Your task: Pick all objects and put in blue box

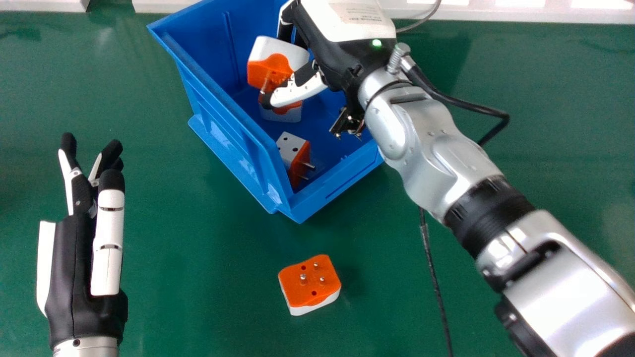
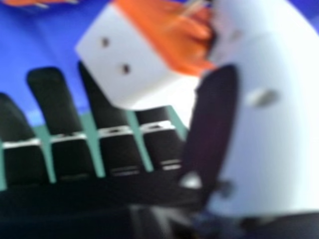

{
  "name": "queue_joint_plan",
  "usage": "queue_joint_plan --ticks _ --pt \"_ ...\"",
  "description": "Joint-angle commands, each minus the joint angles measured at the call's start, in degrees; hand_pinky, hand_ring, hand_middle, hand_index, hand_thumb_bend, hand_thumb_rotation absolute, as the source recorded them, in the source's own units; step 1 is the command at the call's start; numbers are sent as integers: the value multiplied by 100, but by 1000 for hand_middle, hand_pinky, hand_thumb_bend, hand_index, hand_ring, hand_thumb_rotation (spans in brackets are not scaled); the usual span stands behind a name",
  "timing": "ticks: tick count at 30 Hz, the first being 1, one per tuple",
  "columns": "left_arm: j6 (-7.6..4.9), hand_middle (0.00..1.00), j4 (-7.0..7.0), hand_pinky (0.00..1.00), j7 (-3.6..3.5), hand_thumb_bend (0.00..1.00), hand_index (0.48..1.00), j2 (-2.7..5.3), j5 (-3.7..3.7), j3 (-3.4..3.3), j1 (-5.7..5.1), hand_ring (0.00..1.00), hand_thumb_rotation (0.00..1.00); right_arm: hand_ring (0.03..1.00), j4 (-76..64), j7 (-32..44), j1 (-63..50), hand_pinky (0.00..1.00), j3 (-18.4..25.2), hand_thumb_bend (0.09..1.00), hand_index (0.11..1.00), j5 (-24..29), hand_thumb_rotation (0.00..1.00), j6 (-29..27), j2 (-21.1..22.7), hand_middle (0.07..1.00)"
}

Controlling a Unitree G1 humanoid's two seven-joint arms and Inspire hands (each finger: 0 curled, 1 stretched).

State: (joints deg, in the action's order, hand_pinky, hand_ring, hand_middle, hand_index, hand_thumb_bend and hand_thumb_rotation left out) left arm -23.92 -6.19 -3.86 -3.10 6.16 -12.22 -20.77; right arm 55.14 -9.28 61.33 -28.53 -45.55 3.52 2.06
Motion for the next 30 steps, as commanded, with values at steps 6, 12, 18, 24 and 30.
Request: queue_joint_plan --ticks 6,12,18,24,30 --pt "-163 936 -193 950 9 363 944 48 53 -4 -140 944 899 328 691 -211 554 222 8 497 482 215 135 -80 -216 408" --pt "-125 940 -212 975 29 360 948 69 68 8 -168 953 892 521 862 -64 598 394 -57 500 493 368 146 -162 -207 600" --pt "-156 938 -156 968 84 329 949 87 -19 15 -121 949 907 710 656 -10 490 561 -128 521 794 358 465 -154 -145 799" --pt "-158 934 -126 957 70 330 945 92 4 35 -56 944 891 823 291 373 394 643 -84 490 915 468 625 -31 -57 931" --pt "-149 935 -104 935 113 379 946 75 -134 38 26 943 895 882 -403 602 191 709 -44 437 945 519 718 226 78 961"
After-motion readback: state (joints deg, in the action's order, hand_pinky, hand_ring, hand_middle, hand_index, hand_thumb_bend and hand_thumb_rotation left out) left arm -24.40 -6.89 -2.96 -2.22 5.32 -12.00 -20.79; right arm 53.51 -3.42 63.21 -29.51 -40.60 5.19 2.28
